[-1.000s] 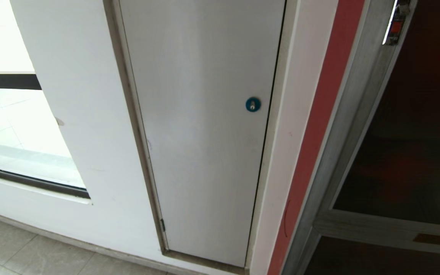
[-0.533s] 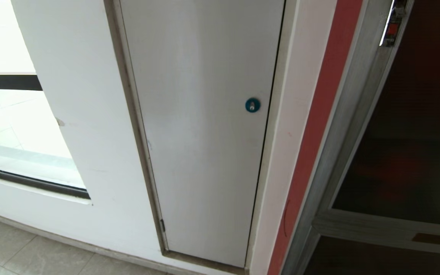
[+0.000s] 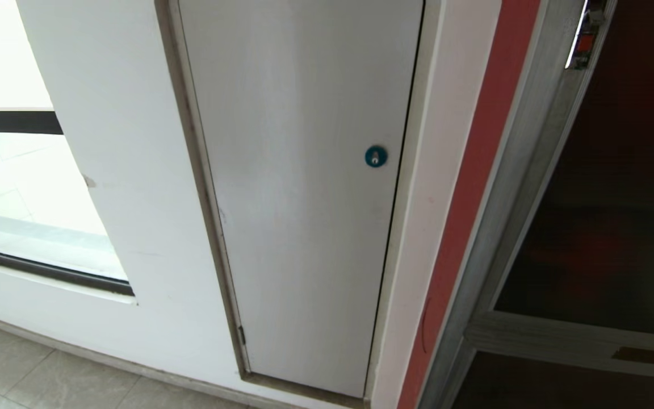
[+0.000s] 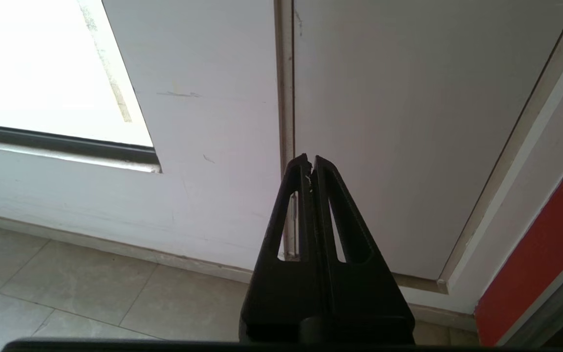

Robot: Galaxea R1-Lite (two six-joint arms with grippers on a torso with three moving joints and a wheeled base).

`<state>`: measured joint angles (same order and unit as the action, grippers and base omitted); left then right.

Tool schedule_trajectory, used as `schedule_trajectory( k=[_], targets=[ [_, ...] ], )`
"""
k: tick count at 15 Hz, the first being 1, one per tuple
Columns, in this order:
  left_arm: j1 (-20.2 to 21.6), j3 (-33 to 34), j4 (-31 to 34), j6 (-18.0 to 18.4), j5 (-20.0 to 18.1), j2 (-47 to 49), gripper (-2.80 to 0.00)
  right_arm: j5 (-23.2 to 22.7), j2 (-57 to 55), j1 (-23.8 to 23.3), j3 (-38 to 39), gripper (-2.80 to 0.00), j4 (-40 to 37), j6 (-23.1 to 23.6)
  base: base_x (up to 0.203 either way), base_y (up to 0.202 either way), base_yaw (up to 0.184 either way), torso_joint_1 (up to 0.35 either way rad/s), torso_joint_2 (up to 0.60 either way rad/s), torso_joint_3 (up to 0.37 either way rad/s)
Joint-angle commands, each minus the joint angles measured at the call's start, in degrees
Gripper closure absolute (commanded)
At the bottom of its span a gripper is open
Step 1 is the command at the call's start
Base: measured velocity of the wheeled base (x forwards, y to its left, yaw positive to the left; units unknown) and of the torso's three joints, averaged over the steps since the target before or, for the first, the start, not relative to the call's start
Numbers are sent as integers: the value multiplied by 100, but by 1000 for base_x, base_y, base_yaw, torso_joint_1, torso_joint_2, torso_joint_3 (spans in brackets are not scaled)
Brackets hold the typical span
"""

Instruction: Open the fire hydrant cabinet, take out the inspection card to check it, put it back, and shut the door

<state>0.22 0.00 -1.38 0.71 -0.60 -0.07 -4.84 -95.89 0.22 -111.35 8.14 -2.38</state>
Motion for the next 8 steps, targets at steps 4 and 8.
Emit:
schedule_trajectory(
  k=[4, 8],
  targets=[
    [4, 44, -3, 0, -2, 7, 0, -46, 924, 402, 527, 0, -102, -1, 0, 0, 0, 0, 0, 0],
    [4, 44, -3, 0, -2, 7, 0, -269, 1474, 480, 947, 0, -846, -285, 0, 0, 0, 0, 0, 0]
  ],
)
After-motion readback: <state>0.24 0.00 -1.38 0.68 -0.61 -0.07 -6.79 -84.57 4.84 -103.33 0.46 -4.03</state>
